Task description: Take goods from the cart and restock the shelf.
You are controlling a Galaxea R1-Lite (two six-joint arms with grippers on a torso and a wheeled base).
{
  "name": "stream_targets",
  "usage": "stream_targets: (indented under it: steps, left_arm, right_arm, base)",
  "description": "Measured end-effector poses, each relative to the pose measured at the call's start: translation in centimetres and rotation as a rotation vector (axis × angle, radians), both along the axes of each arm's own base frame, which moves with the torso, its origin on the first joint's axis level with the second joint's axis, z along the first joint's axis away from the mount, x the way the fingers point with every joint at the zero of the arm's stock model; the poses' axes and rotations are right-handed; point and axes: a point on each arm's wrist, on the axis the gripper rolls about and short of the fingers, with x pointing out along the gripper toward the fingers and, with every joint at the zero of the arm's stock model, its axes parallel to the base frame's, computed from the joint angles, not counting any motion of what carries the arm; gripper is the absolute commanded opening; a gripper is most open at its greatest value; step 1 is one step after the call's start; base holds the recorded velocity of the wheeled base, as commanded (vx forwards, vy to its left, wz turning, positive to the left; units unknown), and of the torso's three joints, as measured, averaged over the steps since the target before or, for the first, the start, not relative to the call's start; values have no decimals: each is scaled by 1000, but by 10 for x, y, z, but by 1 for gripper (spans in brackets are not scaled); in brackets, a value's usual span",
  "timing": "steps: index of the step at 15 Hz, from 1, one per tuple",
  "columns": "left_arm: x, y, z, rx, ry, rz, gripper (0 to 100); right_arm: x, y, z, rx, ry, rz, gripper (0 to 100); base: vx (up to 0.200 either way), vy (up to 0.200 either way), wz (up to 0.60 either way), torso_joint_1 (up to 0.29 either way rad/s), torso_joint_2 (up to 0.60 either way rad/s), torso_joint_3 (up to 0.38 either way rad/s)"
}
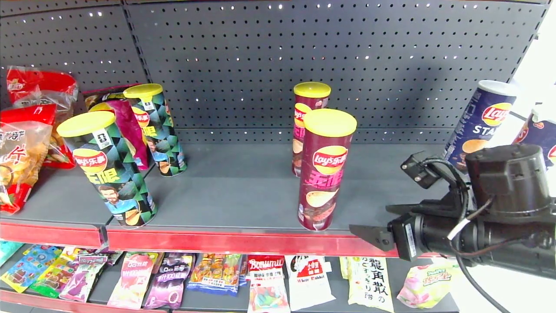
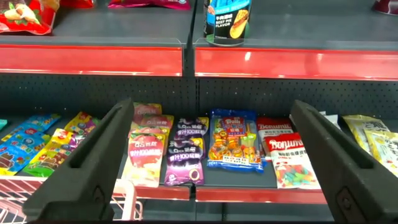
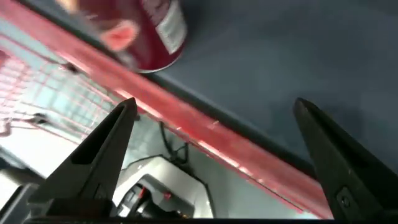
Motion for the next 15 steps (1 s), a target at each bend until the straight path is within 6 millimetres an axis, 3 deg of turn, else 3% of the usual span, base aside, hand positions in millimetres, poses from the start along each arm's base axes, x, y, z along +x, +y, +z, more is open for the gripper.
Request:
stream_targets:
  steps: [6,15]
  left_arm:
    - [0,0,0,0,0,0,100]
    - [0,0,0,0,0,0,100]
  right_arm:
    - [37,12,5,-69,-59,-69,100]
    - [51,12,-6,-138,-79,-90,100]
  base:
    - [0,0,0,0,0,0]
    - [0,0,0,0,0,0]
